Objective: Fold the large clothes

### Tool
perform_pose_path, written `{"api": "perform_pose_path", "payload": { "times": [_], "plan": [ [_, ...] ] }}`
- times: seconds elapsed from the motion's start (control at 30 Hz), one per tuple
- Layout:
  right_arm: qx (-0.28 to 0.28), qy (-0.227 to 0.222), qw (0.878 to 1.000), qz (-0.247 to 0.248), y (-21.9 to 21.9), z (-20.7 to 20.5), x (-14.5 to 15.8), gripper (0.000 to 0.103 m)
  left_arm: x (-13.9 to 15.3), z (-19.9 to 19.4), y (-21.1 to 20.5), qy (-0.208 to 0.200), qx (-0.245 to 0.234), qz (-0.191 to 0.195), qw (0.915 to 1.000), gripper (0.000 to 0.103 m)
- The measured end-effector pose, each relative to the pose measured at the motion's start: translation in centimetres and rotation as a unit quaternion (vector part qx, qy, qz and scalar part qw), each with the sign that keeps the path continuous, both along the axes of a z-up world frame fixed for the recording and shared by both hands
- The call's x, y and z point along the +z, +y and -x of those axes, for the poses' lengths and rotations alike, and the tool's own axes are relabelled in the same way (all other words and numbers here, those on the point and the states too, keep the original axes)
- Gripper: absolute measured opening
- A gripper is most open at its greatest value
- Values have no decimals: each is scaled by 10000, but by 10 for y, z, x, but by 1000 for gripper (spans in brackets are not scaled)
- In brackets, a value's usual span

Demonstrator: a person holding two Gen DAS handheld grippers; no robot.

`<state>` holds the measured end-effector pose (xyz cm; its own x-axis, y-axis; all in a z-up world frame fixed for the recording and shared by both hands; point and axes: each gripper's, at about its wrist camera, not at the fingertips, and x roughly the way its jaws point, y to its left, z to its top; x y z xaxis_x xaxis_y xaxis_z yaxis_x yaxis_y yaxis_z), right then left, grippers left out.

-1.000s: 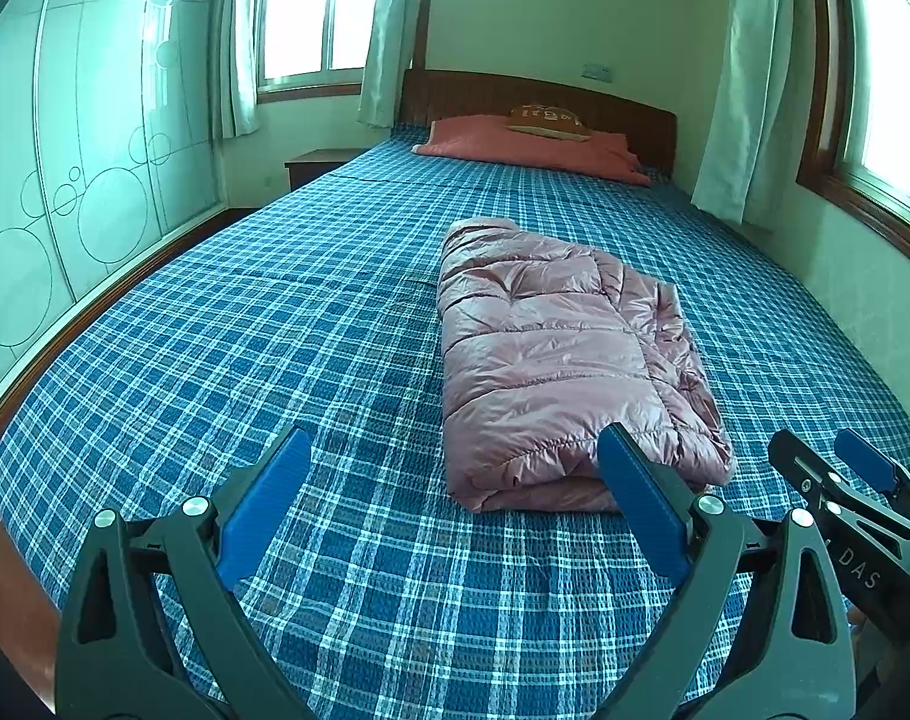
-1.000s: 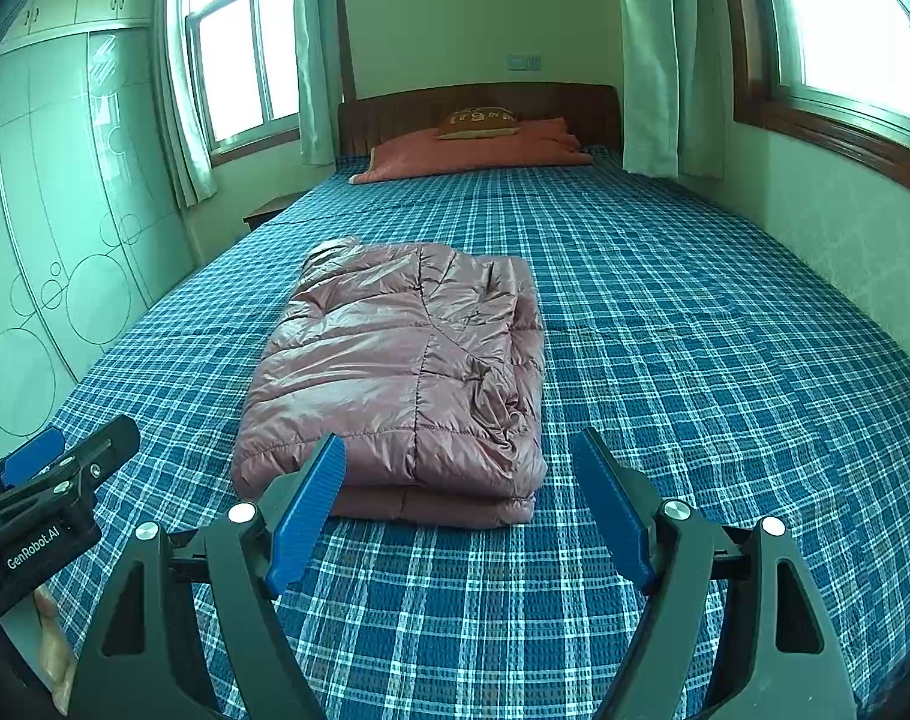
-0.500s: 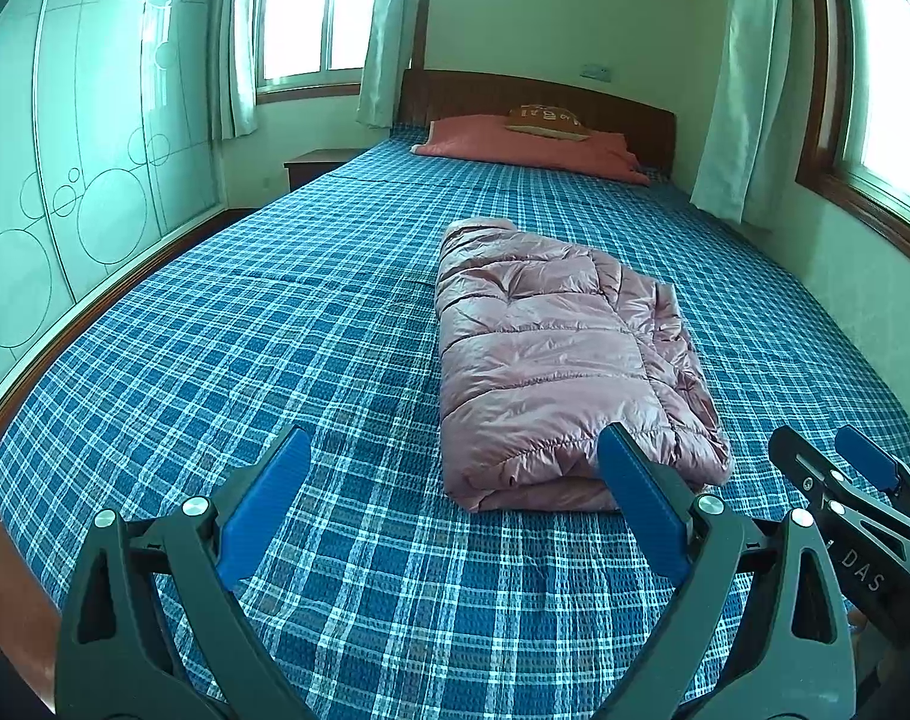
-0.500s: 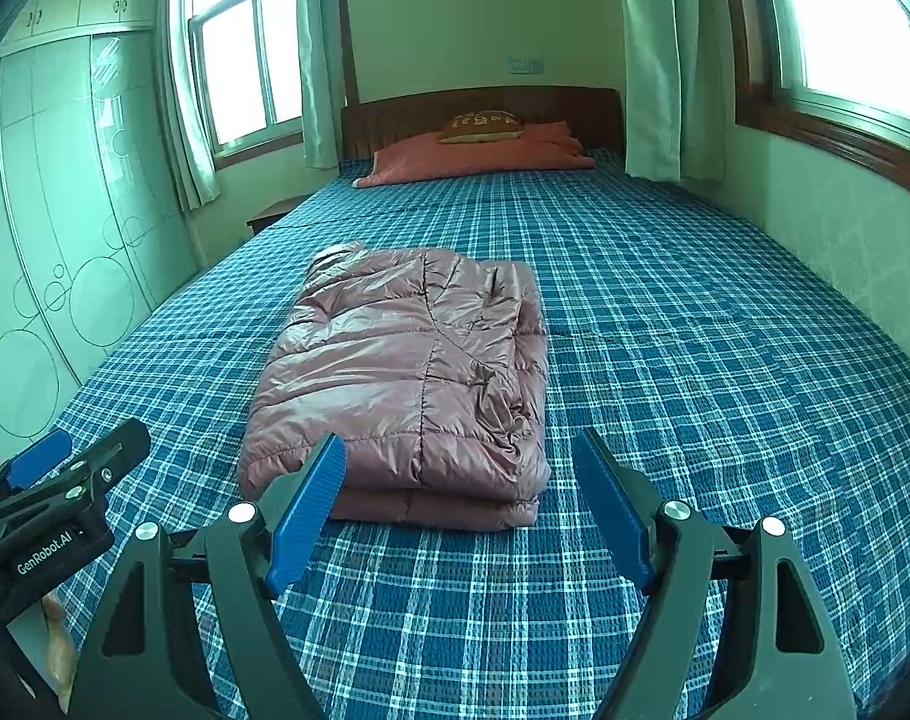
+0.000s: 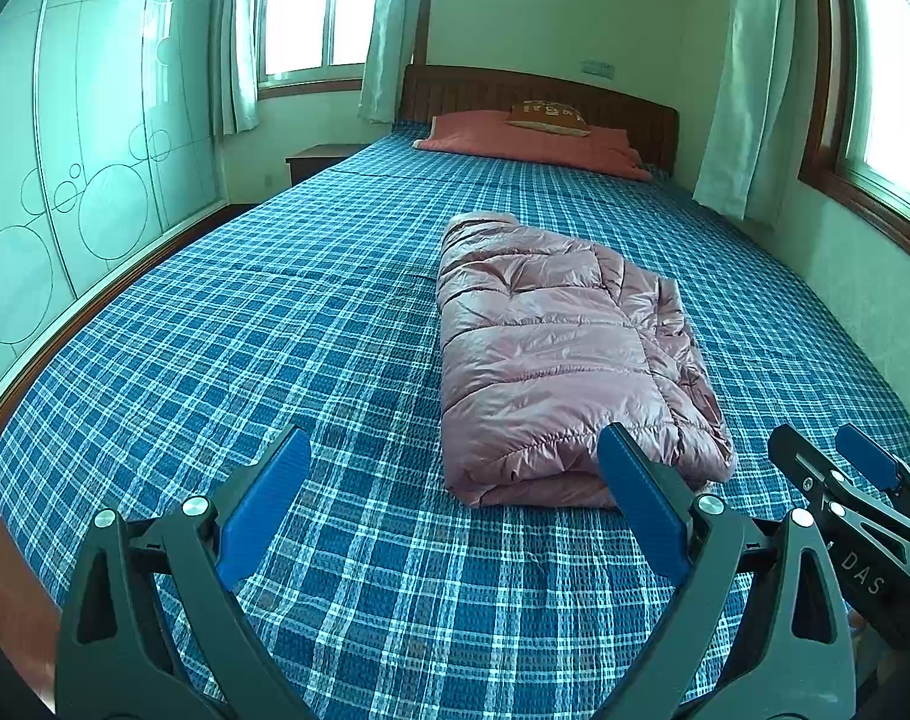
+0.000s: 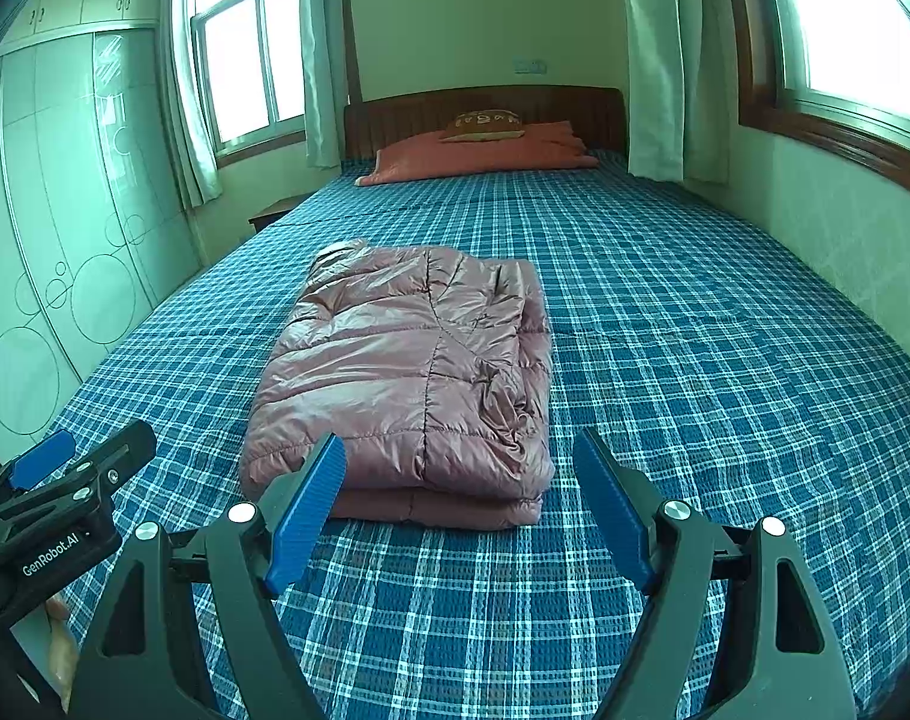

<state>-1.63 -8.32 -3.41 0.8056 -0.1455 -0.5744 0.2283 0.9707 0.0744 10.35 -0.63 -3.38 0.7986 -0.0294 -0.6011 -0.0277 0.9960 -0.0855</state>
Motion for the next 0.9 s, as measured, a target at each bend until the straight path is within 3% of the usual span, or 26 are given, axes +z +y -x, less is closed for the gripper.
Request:
{"api": "perform_pose_path", "payload": {
  "times": [0.9],
  "plan": [
    [1, -11, 10000, 18, 1, 2, -1, 77, 2, 2, 0, -2, -2, 53, 10000, 96]
  ]
}}
